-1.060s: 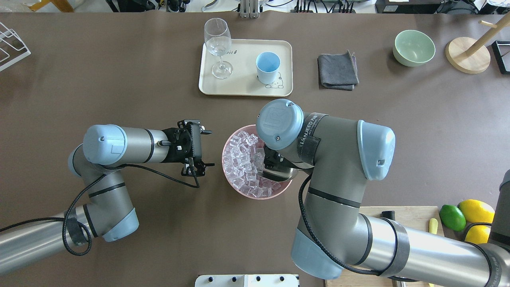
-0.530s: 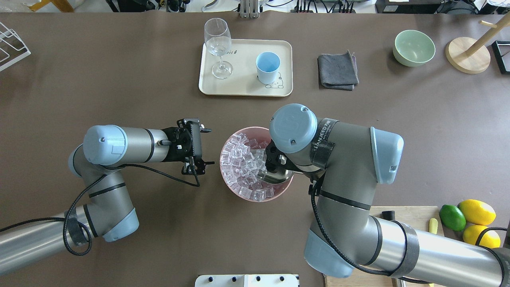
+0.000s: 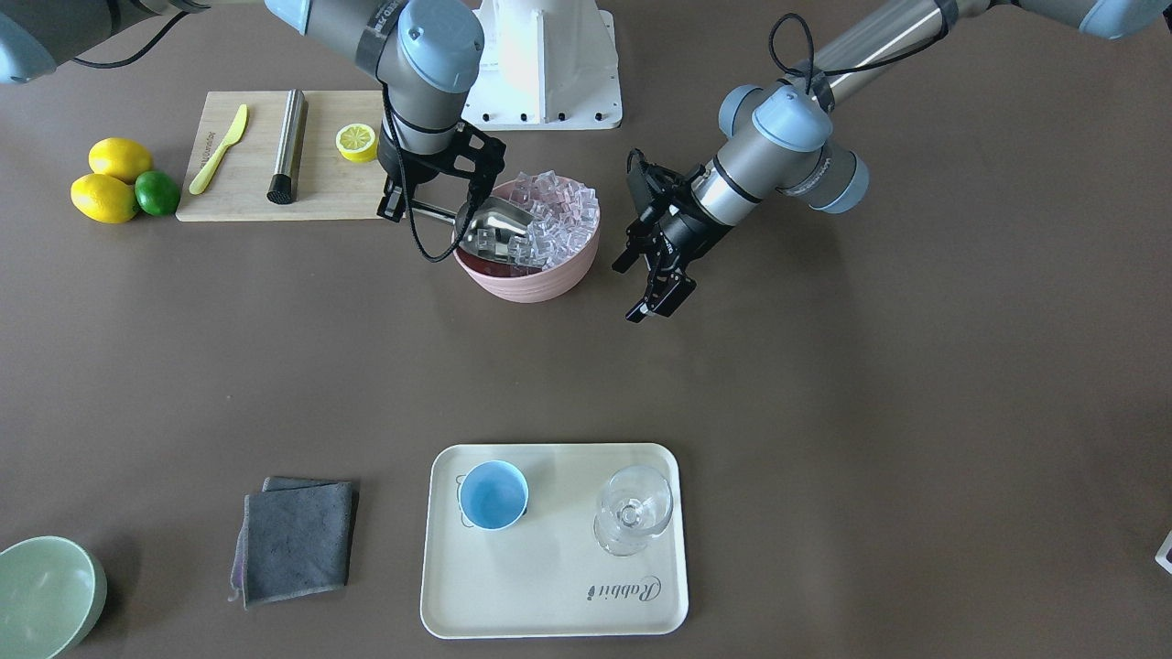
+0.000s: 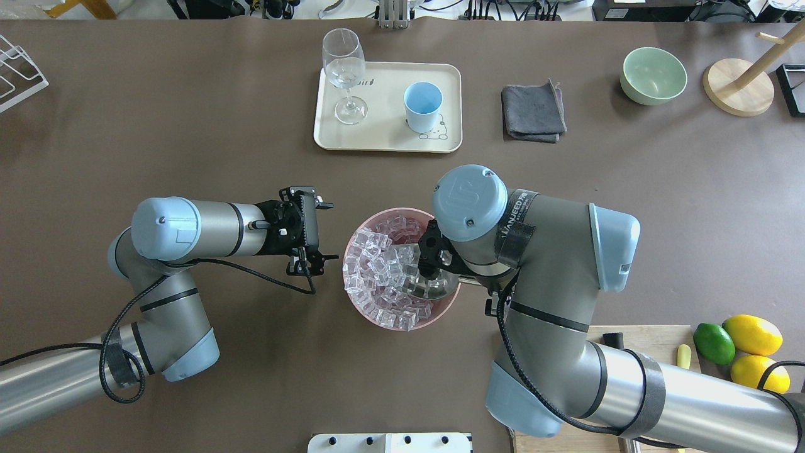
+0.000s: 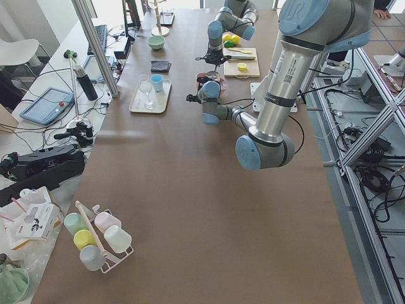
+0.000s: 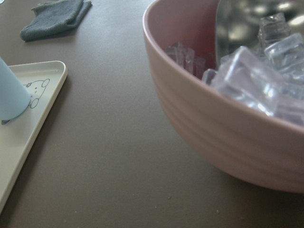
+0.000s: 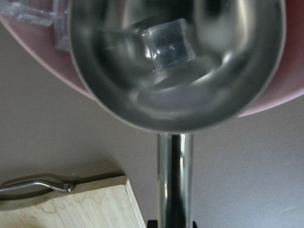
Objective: Put ice in cup with scoop
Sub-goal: 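Scoop ice cubes with the right gripper and raise the scoop from the bowl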
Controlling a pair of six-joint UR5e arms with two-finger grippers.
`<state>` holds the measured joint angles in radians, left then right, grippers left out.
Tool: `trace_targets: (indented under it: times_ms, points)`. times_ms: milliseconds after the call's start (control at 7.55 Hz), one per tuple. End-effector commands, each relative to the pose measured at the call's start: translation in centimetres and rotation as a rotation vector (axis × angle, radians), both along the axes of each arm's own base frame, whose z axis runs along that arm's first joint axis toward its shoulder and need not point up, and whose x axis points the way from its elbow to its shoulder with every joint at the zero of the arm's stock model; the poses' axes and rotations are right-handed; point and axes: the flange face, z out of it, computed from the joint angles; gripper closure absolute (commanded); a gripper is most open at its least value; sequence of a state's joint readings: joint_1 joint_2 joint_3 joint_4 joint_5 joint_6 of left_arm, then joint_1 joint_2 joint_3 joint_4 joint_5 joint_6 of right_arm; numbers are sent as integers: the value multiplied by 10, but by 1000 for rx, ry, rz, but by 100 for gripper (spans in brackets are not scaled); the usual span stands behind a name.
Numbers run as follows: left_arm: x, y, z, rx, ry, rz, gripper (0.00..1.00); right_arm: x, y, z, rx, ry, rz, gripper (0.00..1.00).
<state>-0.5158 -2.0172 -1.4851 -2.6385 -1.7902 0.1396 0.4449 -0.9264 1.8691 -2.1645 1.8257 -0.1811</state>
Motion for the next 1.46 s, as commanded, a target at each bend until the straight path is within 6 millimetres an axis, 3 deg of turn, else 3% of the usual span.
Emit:
trace_targets:
  times_ms: [0,265,663,1325]
  points:
    - [-1,0,-1,1,1,-1,1,0,3,-3,-32,-28,-39,100]
    - [0,-1,0,-1,-2,-3,1,2,3,-7,-47,-45,-65,100]
    - [0,0,0,-1,-3,-1,1,19,-18,-9,-81,-79,-70,100]
    - [0,0,1,-2,-4,-1,1,28,-31,-23,-60,-113,-70,100]
